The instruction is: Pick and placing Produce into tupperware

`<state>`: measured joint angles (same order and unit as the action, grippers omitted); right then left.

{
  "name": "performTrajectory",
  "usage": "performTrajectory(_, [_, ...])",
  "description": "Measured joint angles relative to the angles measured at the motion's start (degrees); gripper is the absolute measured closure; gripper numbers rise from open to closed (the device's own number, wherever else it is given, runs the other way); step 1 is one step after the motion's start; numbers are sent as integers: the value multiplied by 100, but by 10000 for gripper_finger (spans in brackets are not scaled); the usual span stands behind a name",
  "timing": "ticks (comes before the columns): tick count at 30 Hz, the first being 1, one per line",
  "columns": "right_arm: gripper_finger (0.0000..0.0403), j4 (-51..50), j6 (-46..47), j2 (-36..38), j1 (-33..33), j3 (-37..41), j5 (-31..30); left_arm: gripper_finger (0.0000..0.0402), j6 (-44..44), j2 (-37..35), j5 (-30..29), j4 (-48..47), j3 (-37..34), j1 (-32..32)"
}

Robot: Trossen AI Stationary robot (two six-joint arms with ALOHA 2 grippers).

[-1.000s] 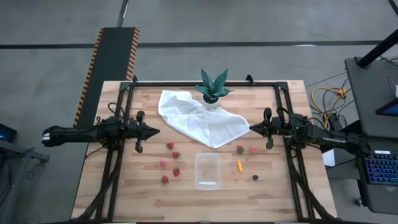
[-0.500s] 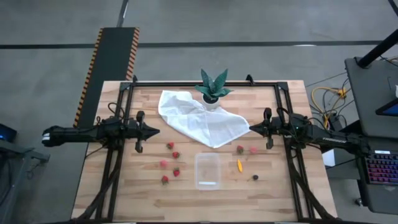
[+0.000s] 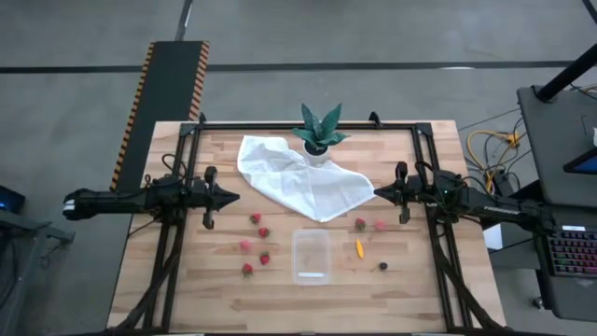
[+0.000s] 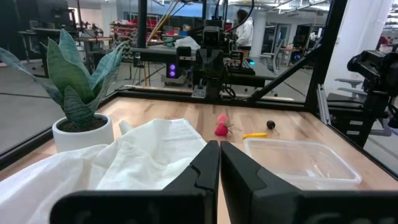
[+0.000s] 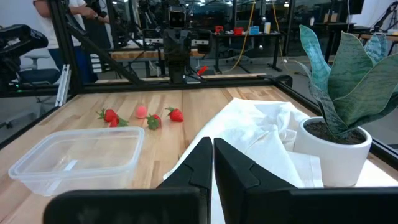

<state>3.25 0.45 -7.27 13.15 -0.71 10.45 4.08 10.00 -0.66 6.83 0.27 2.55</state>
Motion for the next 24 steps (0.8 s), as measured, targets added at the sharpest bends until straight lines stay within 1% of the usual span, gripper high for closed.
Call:
performTrajectory(4, [394,0,0,-2,0,0,-2,402,-64,-2,0,2,0,0])
performTrajectory(8, [394,0,0,-1,1,1,-2,402,-781,-2,-1,25,0,0])
performTrajectory(14, [394,1,-69,-2,1,0,-1,402,-836,-2,-2,24,0,1])
performTrajectory(17, [394,0,-681,-2,2,2,-2,402,-841,0,-2,24,1,0])
performTrajectory(19, [394,0,-919,-2,0,2,-2,402,-843,0,-2,24,0,0])
performTrajectory(21, [394,0,-927,-1,1,1,-1,402,-844,0,-2,24,1,1])
performTrajectory(24, [394,0,-650,-1,2,0,-1,402,-844,0,0,24,0,2])
